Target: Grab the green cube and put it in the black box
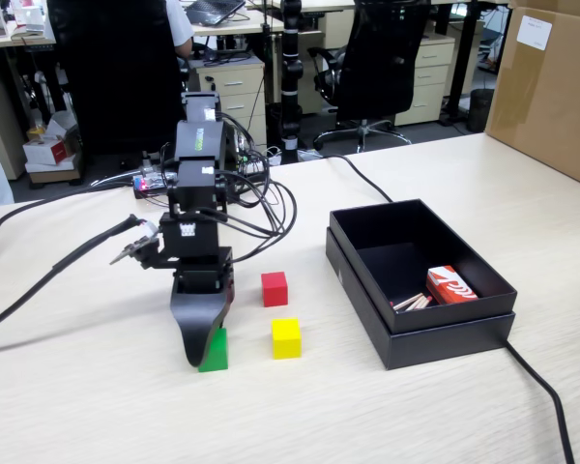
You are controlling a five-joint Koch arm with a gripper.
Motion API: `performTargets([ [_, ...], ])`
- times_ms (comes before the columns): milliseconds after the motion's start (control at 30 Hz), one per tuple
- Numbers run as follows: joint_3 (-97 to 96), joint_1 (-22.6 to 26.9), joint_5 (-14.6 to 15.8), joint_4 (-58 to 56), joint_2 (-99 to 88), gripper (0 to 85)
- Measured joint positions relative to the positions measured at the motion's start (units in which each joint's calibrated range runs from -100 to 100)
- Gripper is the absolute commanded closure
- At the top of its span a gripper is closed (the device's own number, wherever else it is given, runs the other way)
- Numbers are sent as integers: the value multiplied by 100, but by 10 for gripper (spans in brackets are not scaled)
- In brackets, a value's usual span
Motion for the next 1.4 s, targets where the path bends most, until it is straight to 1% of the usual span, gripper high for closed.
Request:
performTargets([
  [233, 246, 34, 0, 46, 207, 387],
  [433, 338, 63, -5, 54, 285, 491],
  [500, 338, 68, -5, 54, 285, 543],
  [567, 338, 73, -5, 54, 285, 560],
  [700, 338, 73, -5, 54, 285, 702],
  [900, 338, 78, 0, 54, 285, 846],
  [1067, 137, 88, 5, 62, 78, 847],
  [1133, -539, 112, 54, 54, -686, 847],
  [1167, -548, 112, 49, 54, -712, 847],
  [1200, -703, 137, 34, 77, -1023, 847],
  [1233, -1150, 225, 49, 85, -1994, 847],
  [1267, -1223, 298, 39, 108, -2485, 847],
  [1300, -1232, 303, 44, 101, -2524, 847],
  [1400, -1506, 527, 73, 101, -3793, 847],
])
